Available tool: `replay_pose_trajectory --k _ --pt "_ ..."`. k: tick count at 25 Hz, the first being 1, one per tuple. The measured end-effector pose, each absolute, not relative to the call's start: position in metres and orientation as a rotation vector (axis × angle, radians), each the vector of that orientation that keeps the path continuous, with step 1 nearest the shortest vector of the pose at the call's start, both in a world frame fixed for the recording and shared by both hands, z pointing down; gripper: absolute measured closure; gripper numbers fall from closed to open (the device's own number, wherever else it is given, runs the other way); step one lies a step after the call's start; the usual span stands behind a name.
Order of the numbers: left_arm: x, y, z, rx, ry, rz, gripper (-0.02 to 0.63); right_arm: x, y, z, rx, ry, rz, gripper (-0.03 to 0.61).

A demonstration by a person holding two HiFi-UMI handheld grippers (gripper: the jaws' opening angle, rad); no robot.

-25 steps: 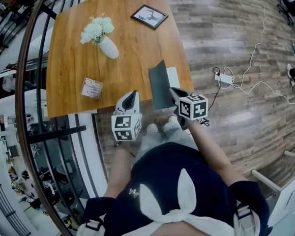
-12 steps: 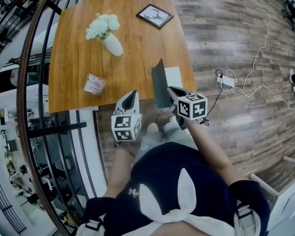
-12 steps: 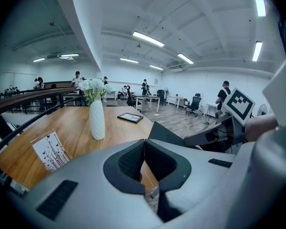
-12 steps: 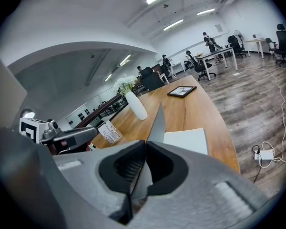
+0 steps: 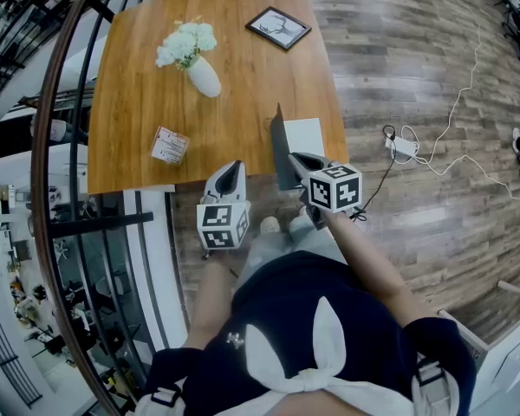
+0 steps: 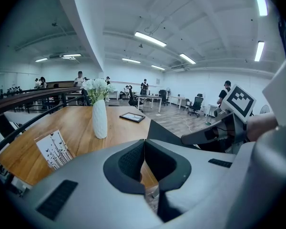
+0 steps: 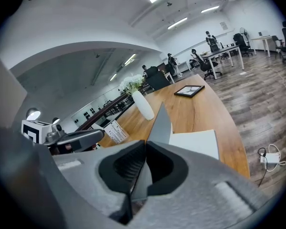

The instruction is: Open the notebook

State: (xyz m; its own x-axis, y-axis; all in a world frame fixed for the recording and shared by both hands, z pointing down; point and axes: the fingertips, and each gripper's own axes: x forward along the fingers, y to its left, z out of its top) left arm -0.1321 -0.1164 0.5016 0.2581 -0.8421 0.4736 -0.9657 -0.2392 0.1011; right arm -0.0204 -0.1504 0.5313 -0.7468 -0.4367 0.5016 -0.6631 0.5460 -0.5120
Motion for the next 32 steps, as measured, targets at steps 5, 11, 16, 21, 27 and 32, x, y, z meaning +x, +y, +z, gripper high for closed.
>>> replay_pose_trajectory --k 5,11,16,21,27,32 --pt "-0.137 -0.114 0.501 2.148 -1.667 0.454 0.594 -0.033 -0.148 0.527 0.868 -2.486 1.005 0.568" --pt "-0.146 -0.11 0.501 2.122 -1.693 0.448 0.594 -0.046 -0.145 0.525 0.823 -2.498 1.001 0.568" --pt "-0.155 -0.109 0.503 2.103 -1.711 0.442 0.594 -0.059 -0.143 0.526 0.788 -2.502 0.997 0.568" --pt "-0.166 -0.109 0.505 2.089 -1.718 0.439 0.594 -0.073 -0.142 0.528 0.76 -2.502 0.999 0.568" --pt "-0.171 -0.109 0.505 2.087 -1.721 0.437 0.594 -0.082 -0.138 0.529 0.735 -2.499 1.004 0.568" --pt "-0.18 -0.111 0.504 2.084 -1.723 0.435 0.594 -0.094 -0.136 0.529 0.719 -2.491 0.997 0.568"
